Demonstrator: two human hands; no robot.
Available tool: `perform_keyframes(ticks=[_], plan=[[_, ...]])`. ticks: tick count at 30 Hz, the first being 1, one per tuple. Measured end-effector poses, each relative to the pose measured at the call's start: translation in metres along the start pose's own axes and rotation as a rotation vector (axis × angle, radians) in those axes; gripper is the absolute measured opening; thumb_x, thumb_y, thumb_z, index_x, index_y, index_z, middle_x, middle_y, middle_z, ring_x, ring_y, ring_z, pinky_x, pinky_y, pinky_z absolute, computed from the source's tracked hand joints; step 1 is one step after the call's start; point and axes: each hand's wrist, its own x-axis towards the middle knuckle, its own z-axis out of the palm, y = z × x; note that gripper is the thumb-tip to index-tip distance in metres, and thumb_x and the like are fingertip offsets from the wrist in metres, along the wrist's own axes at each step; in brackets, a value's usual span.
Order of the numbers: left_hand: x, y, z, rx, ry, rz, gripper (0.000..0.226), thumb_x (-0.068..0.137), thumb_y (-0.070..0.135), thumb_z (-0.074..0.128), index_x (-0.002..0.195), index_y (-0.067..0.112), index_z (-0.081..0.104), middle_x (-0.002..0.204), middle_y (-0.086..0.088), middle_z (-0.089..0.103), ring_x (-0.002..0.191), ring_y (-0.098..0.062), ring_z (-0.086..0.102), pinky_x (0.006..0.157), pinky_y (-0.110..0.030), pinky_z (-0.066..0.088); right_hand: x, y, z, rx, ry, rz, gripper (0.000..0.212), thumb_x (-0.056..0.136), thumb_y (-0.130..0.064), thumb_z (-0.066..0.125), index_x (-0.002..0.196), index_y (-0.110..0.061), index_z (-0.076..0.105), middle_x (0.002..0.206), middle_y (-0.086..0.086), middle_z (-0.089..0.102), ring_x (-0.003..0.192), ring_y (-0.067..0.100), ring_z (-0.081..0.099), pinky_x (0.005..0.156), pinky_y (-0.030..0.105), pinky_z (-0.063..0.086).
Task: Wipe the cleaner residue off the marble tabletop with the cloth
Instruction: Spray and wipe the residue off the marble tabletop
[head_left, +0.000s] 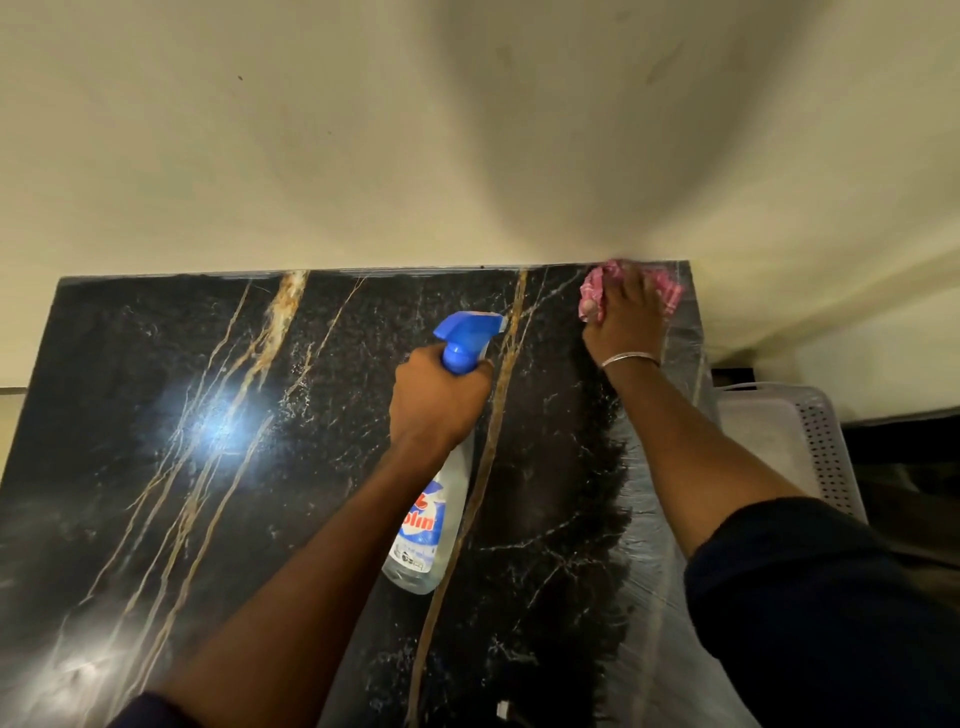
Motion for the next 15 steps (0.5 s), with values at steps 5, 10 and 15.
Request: perform_keyframes(ticks=[5, 10, 15], plan=[[-0.011, 0.003, 0.004, 0.000, 0.002, 0.001, 0.012, 0.081, 0.029, 0.069, 0.080, 0.020, 0.062, 0.065, 0.003, 0.062, 0.059, -0.012, 0.060, 0.062, -0.032, 0.053, -0.050, -0.054, 0.011, 0.078, 0.026, -0.249, 0.062, 0.085, -0.029, 0.041, 0.145, -0.015, 0.034, 0.151, 0.016, 0.035, 0.141, 0.037, 0.025, 0.118, 0.052, 0.018], [-0.024, 0.005, 0.003, 0.001, 0.024, 0.006, 0.014, 0.081, 0.030, 0.070, 0.080, 0.019, 0.062, 0.063, 0.005, 0.061, 0.056, -0.008, 0.057, 0.058, -0.026, 0.044, -0.095, -0.071, 0.023, 0.088, -0.028, -0.482, 0.059, 0.083, -0.029, 0.036, 0.138, -0.012, 0.047, 0.147, 0.016, 0.041, 0.138, 0.037, 0.033, 0.116, 0.052, 0.023], [-0.037, 0.004, -0.004, -0.007, -0.002, 0.041, 0.011, 0.082, 0.024, 0.069, 0.080, 0.020, 0.060, 0.066, 0.001, 0.062, 0.059, -0.013, 0.060, 0.059, -0.028, 0.048, -0.091, -0.003, 0.009, -0.011, -0.003, -0.361, 0.069, 0.082, -0.020, 0.052, 0.148, -0.016, 0.031, 0.153, 0.011, 0.031, 0.143, 0.035, 0.022, 0.119, 0.052, 0.015]])
